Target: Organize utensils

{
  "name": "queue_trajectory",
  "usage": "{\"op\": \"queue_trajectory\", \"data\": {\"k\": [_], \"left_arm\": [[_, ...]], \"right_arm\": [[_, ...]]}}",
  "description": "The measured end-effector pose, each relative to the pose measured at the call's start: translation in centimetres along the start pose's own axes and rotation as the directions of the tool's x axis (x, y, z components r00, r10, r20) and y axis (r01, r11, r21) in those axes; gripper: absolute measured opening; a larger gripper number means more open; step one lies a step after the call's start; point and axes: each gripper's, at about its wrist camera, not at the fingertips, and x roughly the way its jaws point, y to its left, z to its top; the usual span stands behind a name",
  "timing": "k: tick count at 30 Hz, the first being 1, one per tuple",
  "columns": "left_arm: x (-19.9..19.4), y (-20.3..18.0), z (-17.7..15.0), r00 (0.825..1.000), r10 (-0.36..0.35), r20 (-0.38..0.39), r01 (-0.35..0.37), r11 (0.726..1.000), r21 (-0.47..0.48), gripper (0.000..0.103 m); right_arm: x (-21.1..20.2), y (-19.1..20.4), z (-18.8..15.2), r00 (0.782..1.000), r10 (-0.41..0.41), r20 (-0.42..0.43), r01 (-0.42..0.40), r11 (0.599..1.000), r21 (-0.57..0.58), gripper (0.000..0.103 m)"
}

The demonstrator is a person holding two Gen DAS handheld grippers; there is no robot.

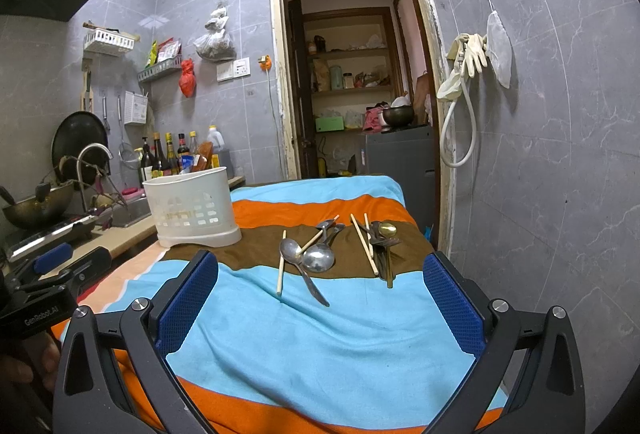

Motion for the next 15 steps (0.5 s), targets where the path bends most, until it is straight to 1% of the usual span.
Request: {"op": "queue_trajectory", "data": {"k": [15], "left_arm": [[-0.02,0.00,0.00,1.000,0.000,0.000,0.000,1.000,0.000,0.096]], "right_arm": [[-0.02,0.08,0.06,1.000,0.001,-0.002,-0.001,1.000,0.001,0.103]]}}
